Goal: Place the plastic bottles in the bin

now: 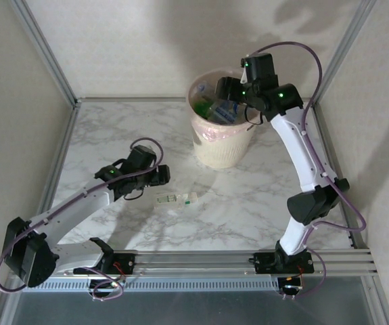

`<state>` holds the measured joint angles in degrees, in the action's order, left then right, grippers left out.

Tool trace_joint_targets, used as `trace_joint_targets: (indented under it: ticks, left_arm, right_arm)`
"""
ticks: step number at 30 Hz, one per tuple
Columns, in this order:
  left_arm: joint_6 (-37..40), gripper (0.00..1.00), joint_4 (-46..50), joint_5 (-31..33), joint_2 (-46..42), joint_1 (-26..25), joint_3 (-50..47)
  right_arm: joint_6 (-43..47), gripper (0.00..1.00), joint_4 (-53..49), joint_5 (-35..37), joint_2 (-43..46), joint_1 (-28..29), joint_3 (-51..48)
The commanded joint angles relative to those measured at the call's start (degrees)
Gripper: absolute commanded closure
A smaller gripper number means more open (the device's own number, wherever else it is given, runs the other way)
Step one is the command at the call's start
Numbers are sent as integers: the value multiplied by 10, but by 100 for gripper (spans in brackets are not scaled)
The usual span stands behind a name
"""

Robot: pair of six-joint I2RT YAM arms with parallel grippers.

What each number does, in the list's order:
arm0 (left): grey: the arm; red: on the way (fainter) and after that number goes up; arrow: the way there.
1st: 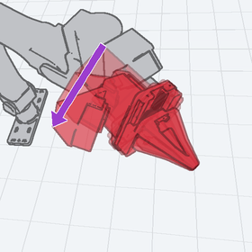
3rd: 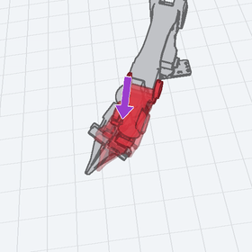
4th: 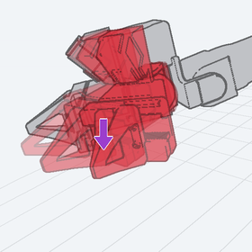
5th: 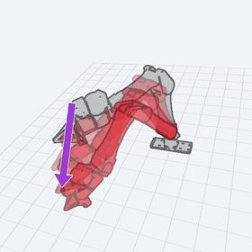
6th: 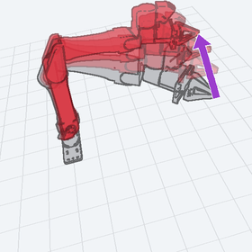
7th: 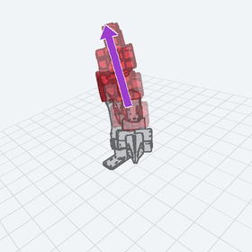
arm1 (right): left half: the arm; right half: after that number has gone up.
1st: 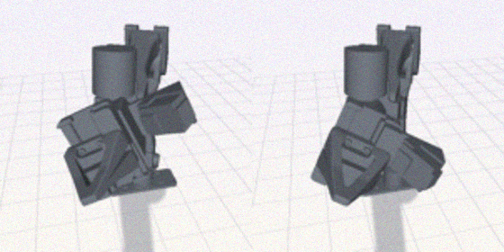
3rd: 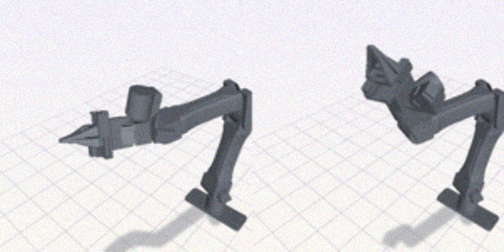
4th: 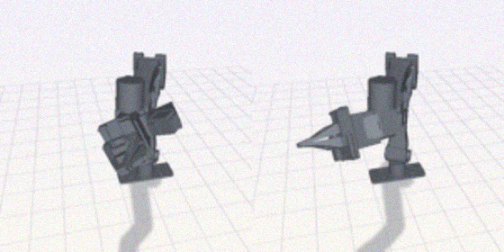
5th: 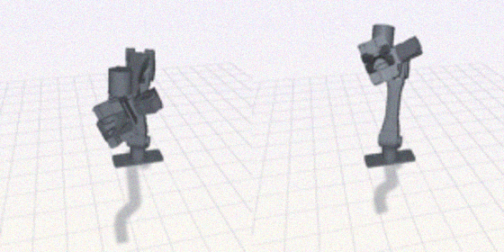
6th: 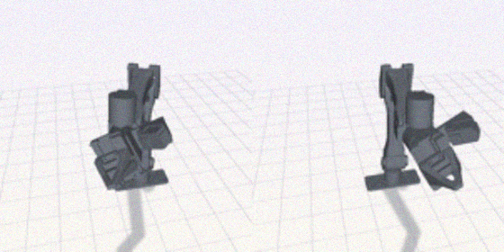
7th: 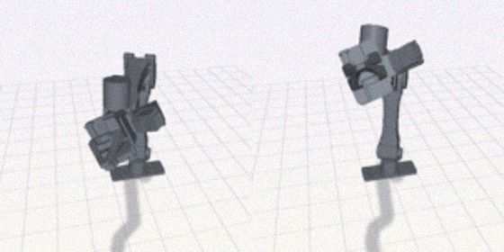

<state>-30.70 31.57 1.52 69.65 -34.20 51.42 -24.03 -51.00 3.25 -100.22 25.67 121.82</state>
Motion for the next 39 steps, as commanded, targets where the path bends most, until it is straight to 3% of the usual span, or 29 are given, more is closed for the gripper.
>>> trace_joint_targets:
  ticks: [1, 14, 19, 29, 39]
  left_arm:
    - [35, 12, 4, 9, 28, -29, 22]
    - [100, 6, 32, -5, 104, -78, 54]
    - [134, 1, 44, 2, 154, -101, 59]
    - [159, 1, 38, 19, 196, -116, 40]
    - [115, 1, 56, -50, 180, -139, 23]
  right_arm:
    - [12, 21, 6, 9, 61, 6, -24]
    - [6, 23, 16, 38, 222, 9, -195]
    - [-3, 23, 7, 41, 247, 9, -225]
    - [-13, 22, -12, 37, 271, 9, -253]
    - [-27, 17, -19, 43, 297, 9, -289]
